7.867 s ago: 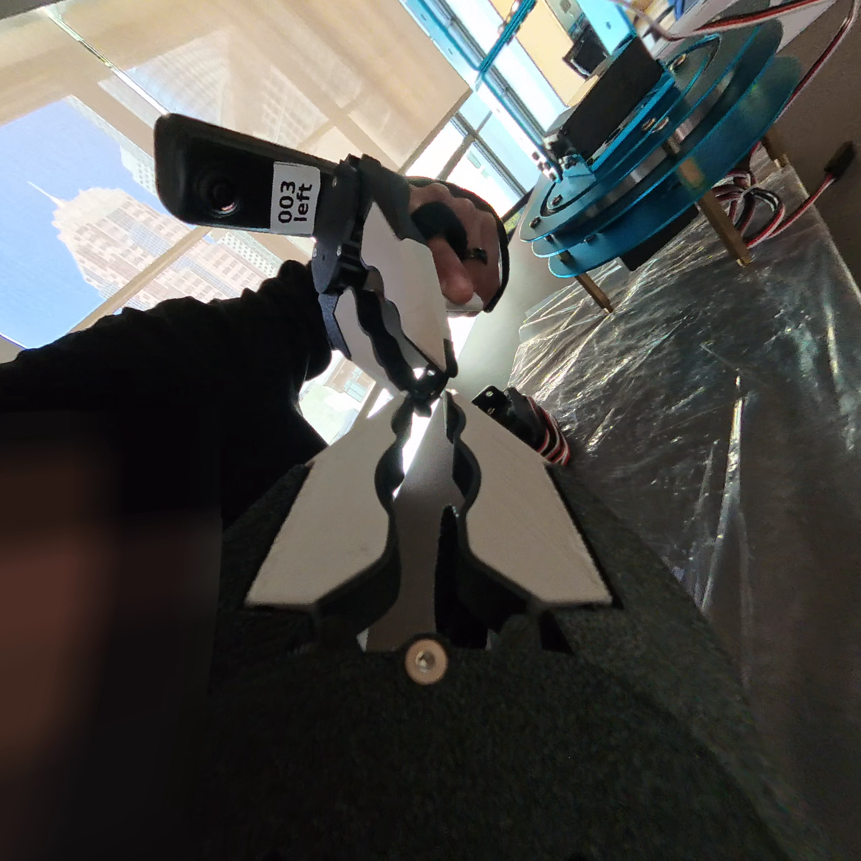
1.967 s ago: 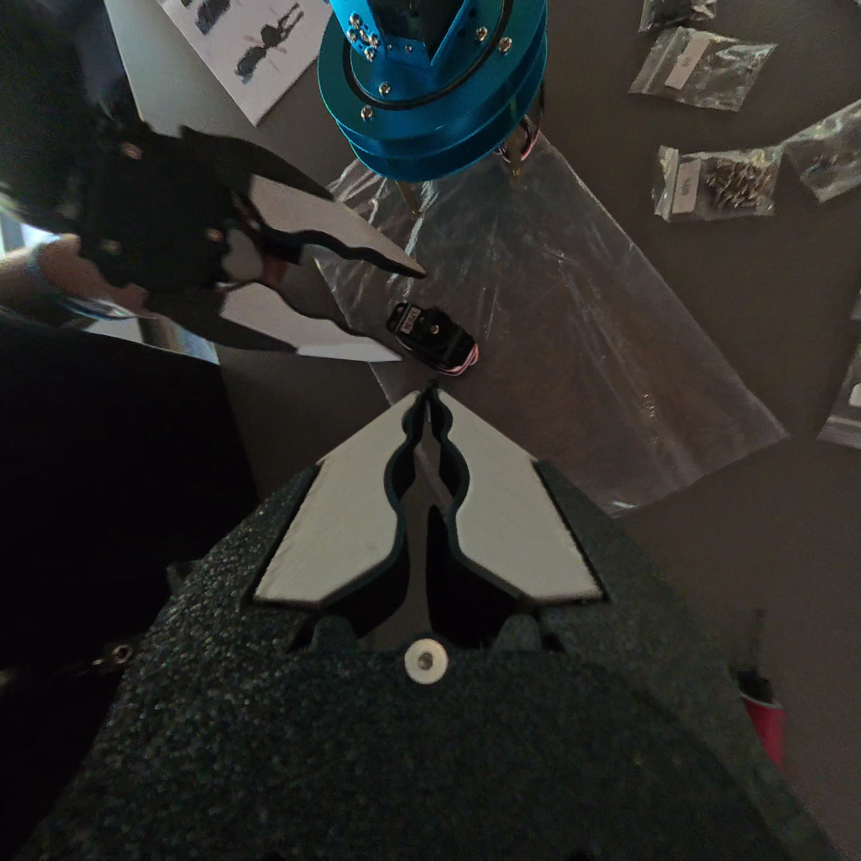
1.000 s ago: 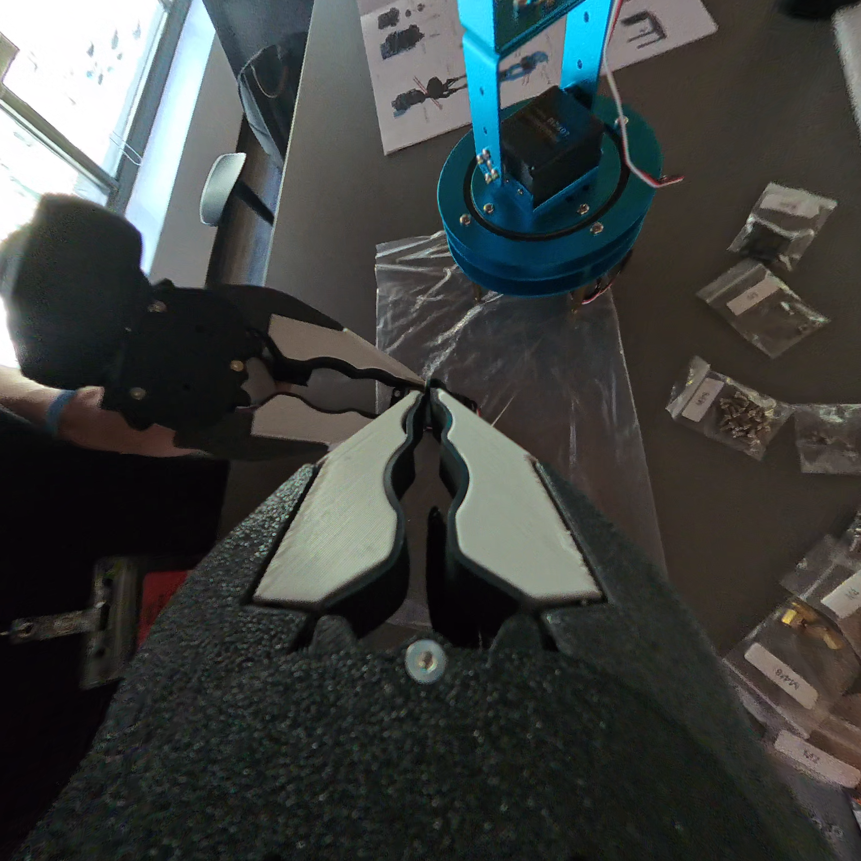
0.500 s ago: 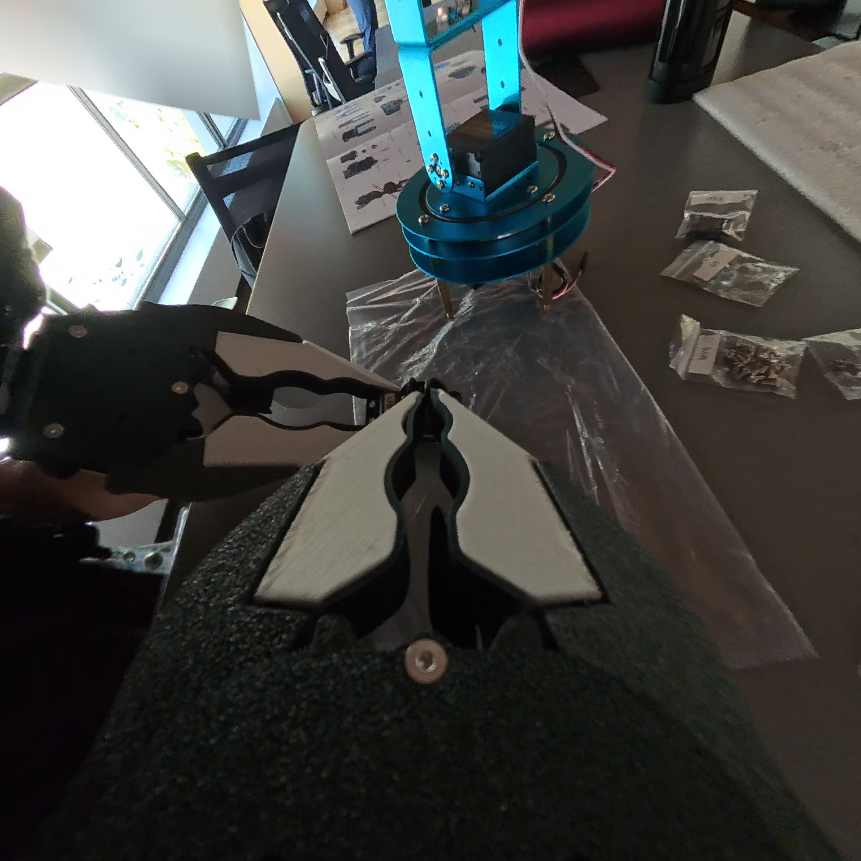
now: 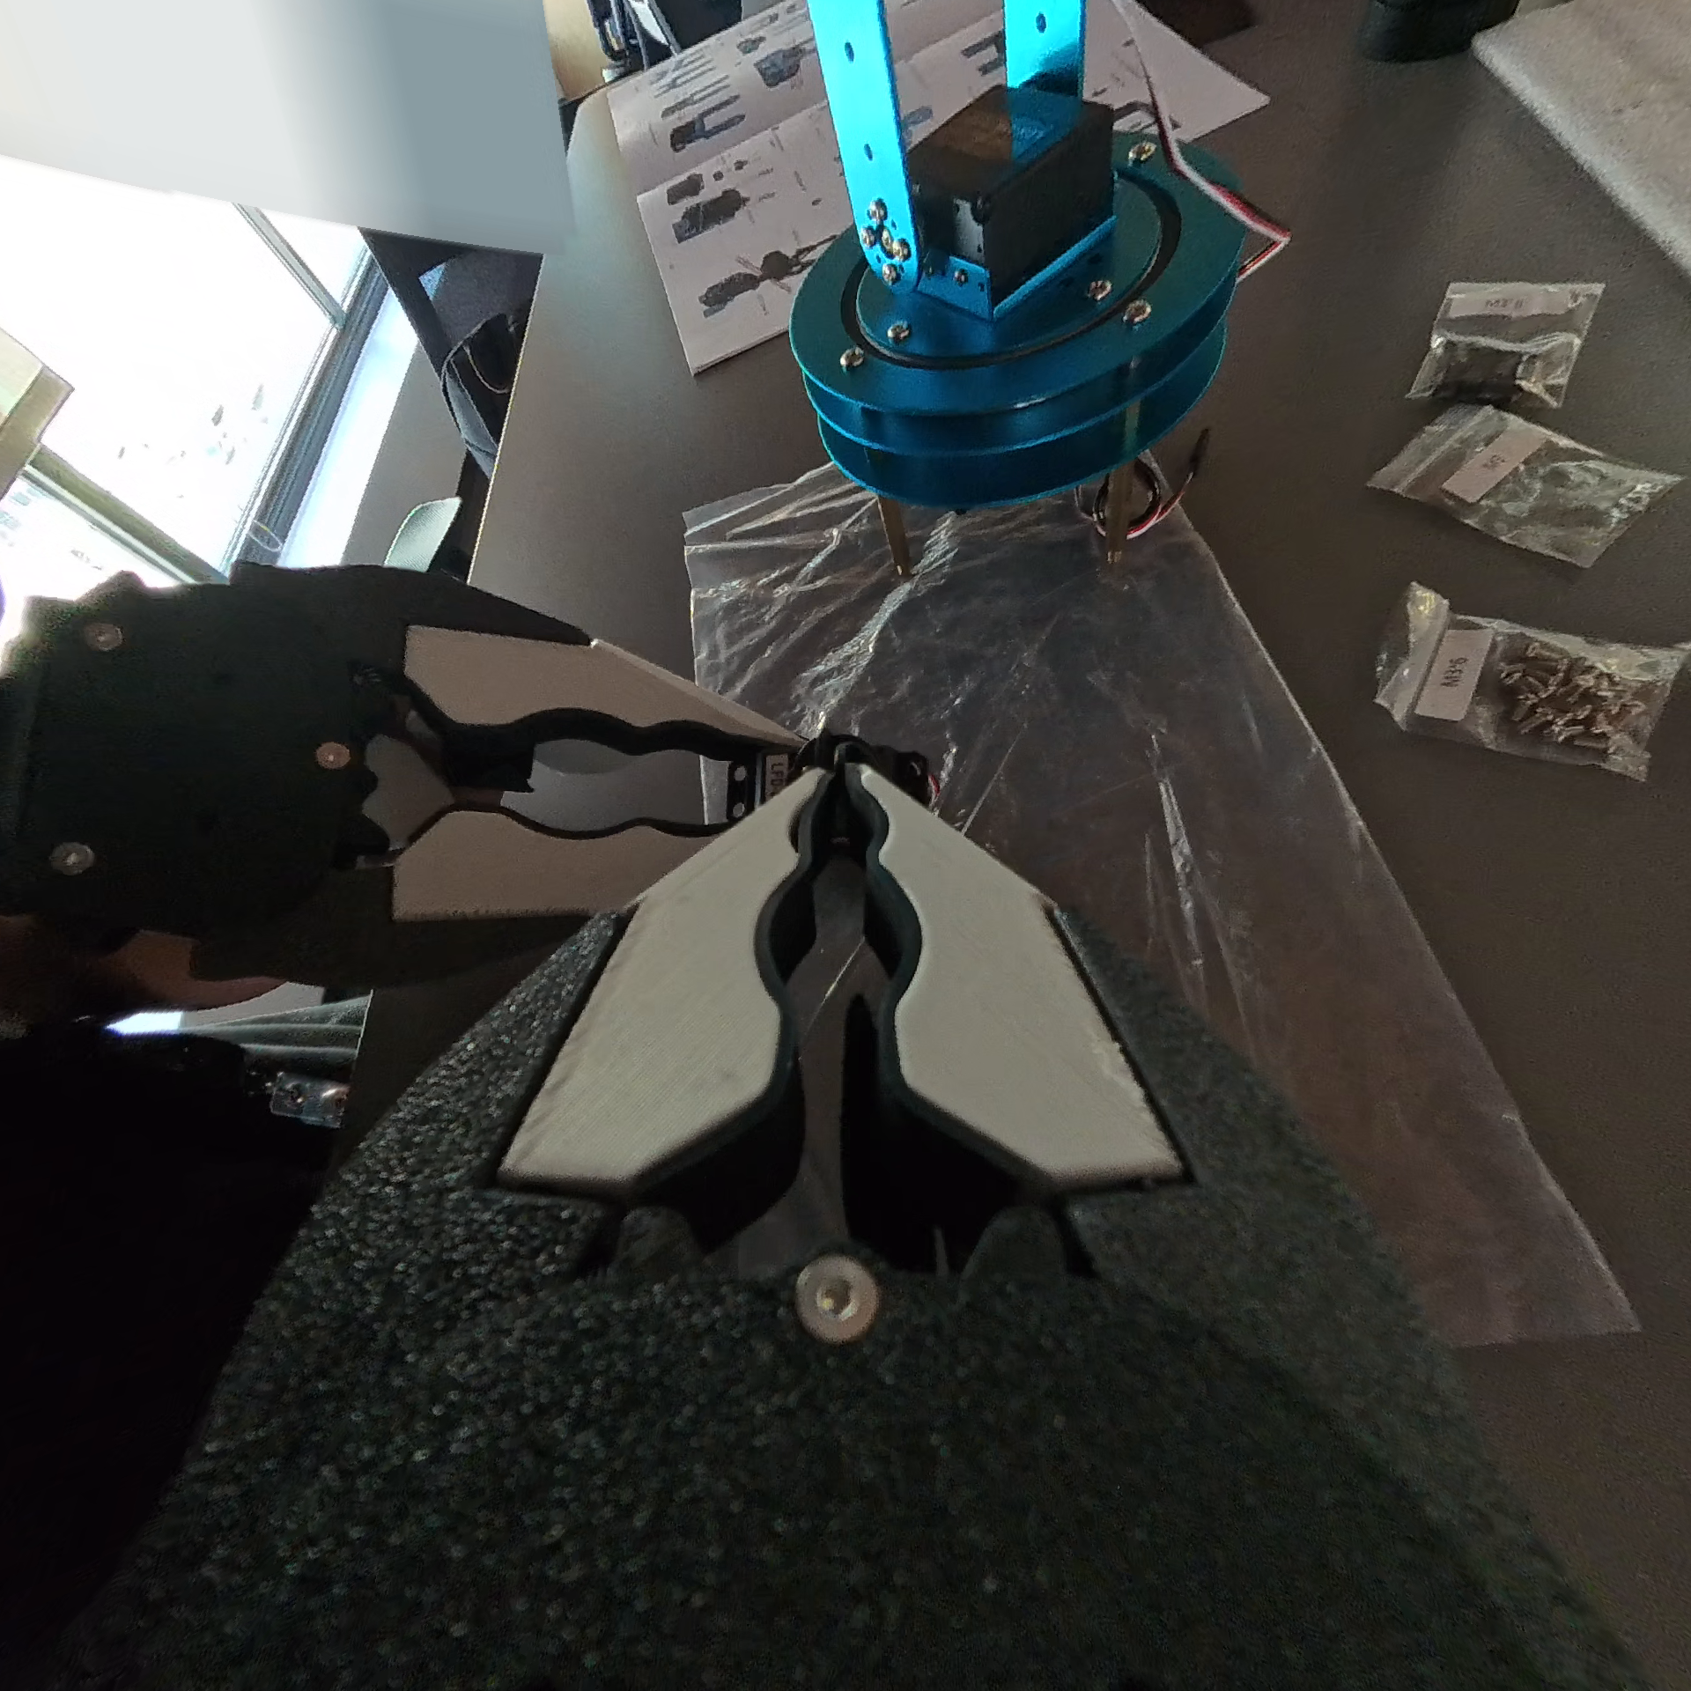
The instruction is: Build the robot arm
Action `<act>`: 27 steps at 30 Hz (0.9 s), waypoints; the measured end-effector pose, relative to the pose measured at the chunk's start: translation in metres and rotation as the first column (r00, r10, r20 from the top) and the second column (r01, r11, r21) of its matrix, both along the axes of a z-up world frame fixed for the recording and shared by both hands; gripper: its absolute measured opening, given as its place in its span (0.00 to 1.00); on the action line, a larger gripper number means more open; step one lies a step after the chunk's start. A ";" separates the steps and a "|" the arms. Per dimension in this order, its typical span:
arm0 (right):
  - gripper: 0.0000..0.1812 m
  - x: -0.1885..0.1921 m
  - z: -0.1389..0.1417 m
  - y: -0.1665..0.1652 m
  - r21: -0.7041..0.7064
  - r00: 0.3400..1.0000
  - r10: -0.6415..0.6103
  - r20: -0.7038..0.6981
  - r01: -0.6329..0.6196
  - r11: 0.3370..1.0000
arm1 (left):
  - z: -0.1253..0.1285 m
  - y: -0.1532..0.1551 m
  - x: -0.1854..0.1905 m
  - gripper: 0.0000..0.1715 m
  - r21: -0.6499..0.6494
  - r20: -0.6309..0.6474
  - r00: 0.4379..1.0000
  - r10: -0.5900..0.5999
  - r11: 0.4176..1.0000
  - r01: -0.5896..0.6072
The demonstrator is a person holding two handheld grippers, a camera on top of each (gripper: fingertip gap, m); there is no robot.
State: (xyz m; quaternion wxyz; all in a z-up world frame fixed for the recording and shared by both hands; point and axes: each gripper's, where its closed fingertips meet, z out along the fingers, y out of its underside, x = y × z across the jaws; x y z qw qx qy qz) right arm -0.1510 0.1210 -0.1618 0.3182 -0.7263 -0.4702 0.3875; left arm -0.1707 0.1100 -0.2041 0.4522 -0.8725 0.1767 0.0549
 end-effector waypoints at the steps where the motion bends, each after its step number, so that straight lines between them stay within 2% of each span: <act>1: 0.01 0.000 0.000 0.000 0.002 1.000 -0.001 0.000 0.001 1.000 | 0.000 0.000 0.000 0.13 0.000 -0.001 1.000 0.000 1.000 0.000; 27: 0.02 -0.001 -0.001 0.000 -0.024 1.000 0.015 0.010 -0.015 1.000 | 0.000 0.000 0.001 0.13 0.010 -0.036 0.999 -0.002 1.000 0.002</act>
